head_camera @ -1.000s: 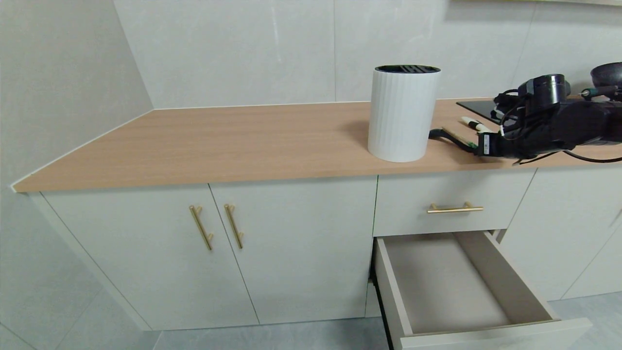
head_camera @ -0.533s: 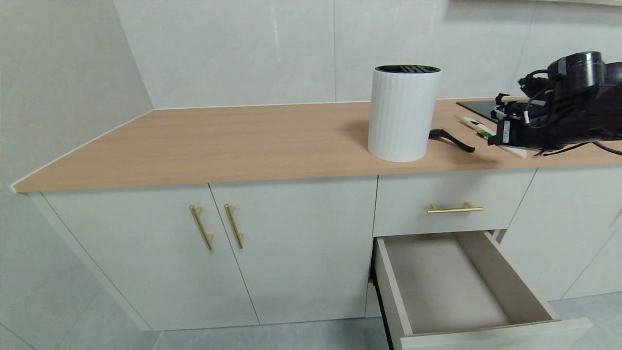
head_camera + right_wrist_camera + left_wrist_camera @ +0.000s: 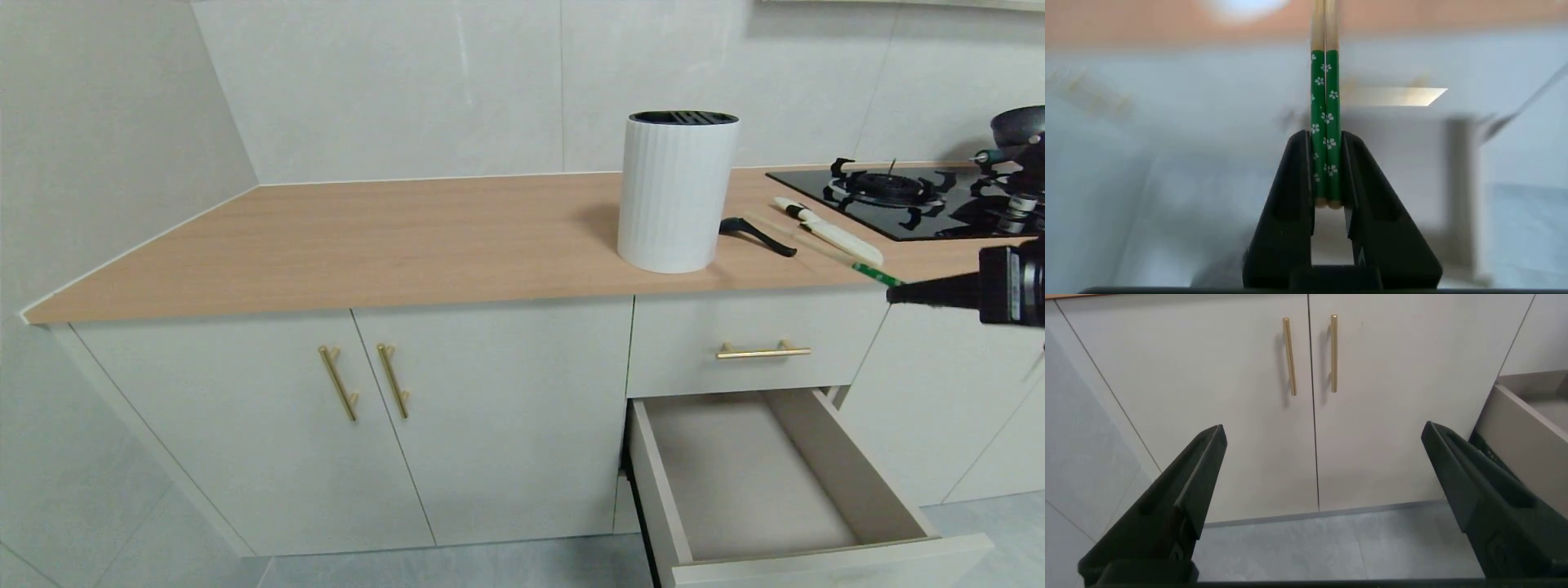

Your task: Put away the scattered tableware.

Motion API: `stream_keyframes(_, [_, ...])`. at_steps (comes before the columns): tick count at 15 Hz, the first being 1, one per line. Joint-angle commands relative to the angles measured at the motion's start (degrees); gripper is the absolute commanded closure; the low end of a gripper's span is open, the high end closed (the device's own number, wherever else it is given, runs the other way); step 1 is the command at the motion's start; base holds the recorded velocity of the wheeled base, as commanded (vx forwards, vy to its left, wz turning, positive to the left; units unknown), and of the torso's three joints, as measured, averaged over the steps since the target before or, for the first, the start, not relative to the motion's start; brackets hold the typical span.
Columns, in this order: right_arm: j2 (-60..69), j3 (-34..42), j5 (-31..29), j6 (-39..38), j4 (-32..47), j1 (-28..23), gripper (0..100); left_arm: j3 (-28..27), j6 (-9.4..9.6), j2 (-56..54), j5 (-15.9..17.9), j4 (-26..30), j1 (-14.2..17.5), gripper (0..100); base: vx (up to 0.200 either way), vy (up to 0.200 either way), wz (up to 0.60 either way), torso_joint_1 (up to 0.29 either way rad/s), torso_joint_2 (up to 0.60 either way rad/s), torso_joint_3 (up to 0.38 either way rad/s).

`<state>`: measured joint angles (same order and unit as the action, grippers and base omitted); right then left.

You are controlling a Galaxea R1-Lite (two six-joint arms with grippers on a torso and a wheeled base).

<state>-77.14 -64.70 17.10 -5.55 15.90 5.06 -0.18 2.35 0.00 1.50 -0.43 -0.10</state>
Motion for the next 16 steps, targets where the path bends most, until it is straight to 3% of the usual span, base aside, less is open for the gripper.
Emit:
stream_keyframes(1, [8.6, 6.8, 0.9, 0.6, 3.4, 6.6, 100, 0.0, 0.02, 0.0, 0.0, 0.0, 0.0, 0, 0.000, 0.000, 0.00, 0.000, 0.00, 0.000])
stream_keyframes(3, [6.9, 7.9, 0.9, 1.4, 7.9, 10.8, 100, 0.0, 0.02, 0.0, 0.0, 0.0, 0.0, 0, 0.000, 0.000, 0.00, 0.000, 0.00, 0.000])
stream_keyframes(7, [-6.3, 5.7, -2.2, 5.3, 18.0, 11.3, 100, 0.0, 0.02, 0.0, 0.0, 0.0, 0.0, 0, 0.000, 0.000, 0.00, 0.000, 0.00, 0.000])
stream_keyframes(8, [-7.1, 5.6, -3.0, 5.3, 18.0, 11.2, 100, 0.0, 0.02, 0.0, 0.0, 0.0, 0.0, 0, 0.000, 0.000, 0.00, 0.000, 0.00, 0.000])
stream_keyframes(9, [-13.6, 5.6, -8.1, 5.2, 17.9, 9.8, 100, 0.0, 0.02, 0.0, 0.0, 0.0, 0.0, 0, 0.000, 0.000, 0.00, 0.000, 0.00, 0.000])
stream_keyframes(13, [-25.3, 4.8, -8.9, 5.3, 14.8, 6.8, 100, 0.0, 0.02, 0.0, 0.0, 0.0, 0.0, 0, 0.000, 0.000, 0.00, 0.000, 0.00, 0.000])
stream_keyframes(16, [-33.0, 5.2, -9.0, 4.8, 5.5, 5.4, 100, 0.0, 0.02, 0.0, 0.0, 0.0, 0.0, 0, 0.000, 0.000, 0.00, 0.000, 0.00, 0.000])
